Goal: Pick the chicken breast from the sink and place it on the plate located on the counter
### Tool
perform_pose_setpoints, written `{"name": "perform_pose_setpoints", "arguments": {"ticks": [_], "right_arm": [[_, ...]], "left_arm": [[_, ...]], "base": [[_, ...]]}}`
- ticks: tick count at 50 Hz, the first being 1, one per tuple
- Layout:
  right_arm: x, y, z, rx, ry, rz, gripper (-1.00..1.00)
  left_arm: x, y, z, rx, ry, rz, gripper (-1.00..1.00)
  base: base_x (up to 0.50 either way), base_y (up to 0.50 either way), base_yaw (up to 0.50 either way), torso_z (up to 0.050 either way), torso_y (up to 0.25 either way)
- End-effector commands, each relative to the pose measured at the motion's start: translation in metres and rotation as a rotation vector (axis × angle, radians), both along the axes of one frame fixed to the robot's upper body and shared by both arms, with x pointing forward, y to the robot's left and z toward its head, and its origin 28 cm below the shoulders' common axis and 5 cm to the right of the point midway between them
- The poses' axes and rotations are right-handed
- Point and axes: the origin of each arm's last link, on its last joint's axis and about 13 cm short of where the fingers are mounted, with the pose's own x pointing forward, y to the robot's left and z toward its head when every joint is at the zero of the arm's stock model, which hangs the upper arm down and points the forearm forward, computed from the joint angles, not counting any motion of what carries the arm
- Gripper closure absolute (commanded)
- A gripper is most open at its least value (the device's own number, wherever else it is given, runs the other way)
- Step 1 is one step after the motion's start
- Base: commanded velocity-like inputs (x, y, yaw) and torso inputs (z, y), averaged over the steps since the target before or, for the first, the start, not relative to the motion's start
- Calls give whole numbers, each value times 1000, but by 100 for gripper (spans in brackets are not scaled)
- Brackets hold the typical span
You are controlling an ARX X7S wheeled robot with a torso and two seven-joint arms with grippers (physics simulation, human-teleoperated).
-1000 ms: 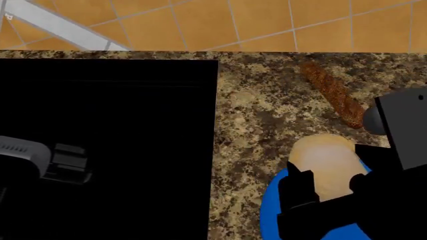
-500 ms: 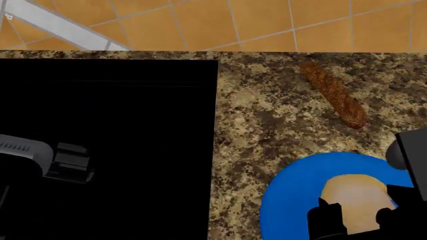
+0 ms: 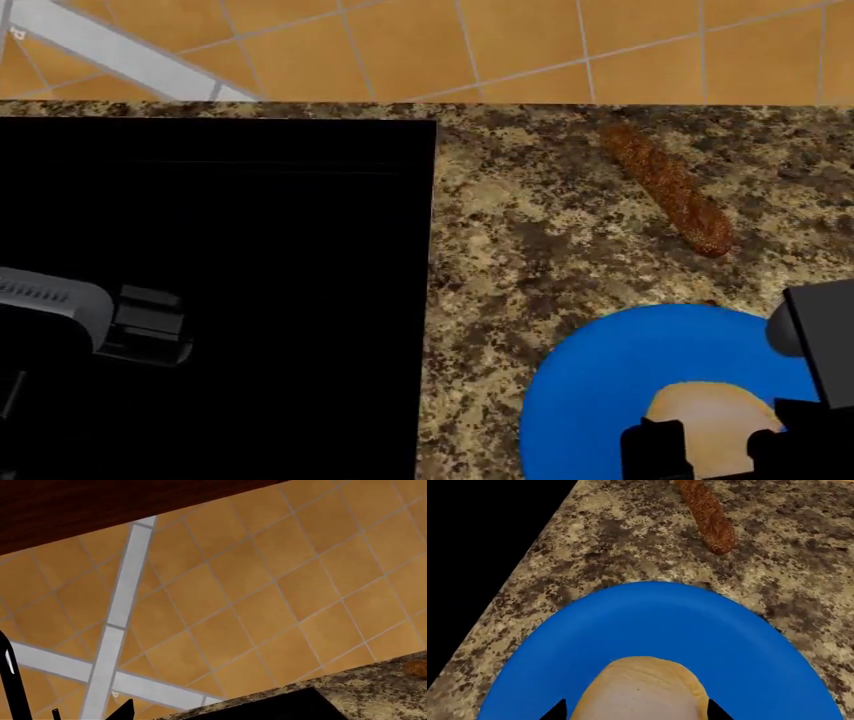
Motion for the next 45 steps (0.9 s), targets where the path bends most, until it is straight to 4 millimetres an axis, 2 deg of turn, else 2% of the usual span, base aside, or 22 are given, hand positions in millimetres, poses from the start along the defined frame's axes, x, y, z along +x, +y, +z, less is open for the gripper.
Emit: {"name": "perform_pose_setpoints", "arguments": {"ticks": [1, 13, 31, 41, 45], "right_arm": [[3, 5, 7, 66, -79, -115, -100], [-8, 5, 23, 75, -127, -109, -100], [-37, 10, 66, 95, -254, -75, -100], [-54, 9, 85, 113, -329, -70, -100], [-59, 8, 86, 130, -353, -62, -100]], "left_arm": [[0, -1, 4, 6, -5, -13, -100], [-1, -1, 5, 4, -8, -12, -100], [-2, -2, 8, 1, -19, -17, -100], [-3, -3, 10, 2, -25, -22, -100], [-4, -3, 10, 1, -27, -22, -100]], "base": [[0, 0, 0, 0, 0], [0, 0, 0, 0, 0], [0, 0, 0, 0, 0], [0, 0, 0, 0, 0], [0, 0, 0, 0, 0]]}}
